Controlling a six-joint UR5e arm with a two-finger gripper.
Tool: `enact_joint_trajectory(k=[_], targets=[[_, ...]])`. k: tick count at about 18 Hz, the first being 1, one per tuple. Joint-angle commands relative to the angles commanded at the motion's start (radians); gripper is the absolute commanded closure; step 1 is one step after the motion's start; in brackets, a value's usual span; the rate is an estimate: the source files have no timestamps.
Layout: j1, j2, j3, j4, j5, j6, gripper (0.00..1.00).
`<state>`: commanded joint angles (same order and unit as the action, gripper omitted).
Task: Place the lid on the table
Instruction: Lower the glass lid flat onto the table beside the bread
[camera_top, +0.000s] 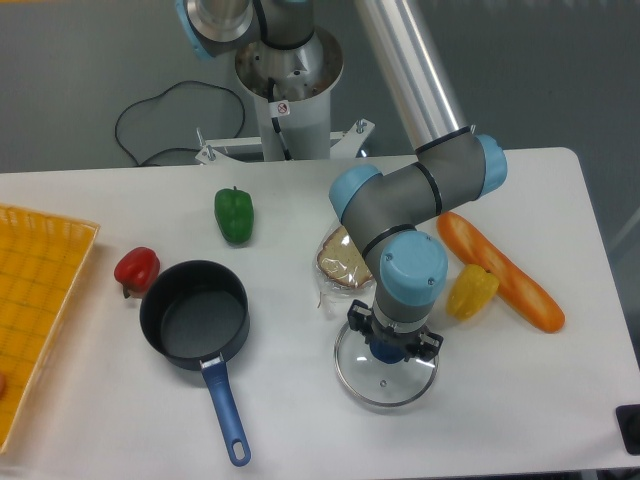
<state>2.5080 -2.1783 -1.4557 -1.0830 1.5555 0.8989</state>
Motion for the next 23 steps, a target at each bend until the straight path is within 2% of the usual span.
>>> enact_joint_trajectory(k=[23], targets=[[-0.002,-0.006,-0.005,0.006,0.0,0.0,0.39]])
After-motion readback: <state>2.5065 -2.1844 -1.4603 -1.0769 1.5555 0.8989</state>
